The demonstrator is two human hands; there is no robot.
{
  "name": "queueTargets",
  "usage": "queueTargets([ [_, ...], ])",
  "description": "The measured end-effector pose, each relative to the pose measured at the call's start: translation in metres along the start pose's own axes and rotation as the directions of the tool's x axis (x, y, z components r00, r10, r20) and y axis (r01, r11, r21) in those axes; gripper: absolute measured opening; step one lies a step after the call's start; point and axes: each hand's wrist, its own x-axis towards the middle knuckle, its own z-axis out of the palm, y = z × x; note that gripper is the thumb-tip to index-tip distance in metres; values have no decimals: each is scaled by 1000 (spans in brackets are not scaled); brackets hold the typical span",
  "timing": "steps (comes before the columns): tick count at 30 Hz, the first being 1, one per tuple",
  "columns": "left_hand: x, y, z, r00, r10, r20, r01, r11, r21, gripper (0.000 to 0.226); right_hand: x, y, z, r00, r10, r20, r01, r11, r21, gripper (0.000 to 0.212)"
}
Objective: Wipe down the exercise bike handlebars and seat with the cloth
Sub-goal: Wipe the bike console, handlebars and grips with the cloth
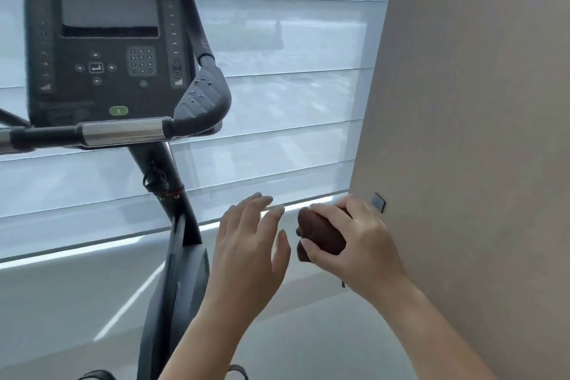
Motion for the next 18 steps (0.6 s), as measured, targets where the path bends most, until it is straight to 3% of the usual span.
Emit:
queueTargets([
  [9, 74, -103, -5, 987, -57, -149, 88, 975, 206, 31, 134, -20, 84, 971, -239, -23, 238, 945, 223, 44],
  [18, 98, -152, -31, 948, -161, -276, 268, 872, 409, 27, 224, -63, 94, 844, -534, -37, 518, 798, 309, 44],
])
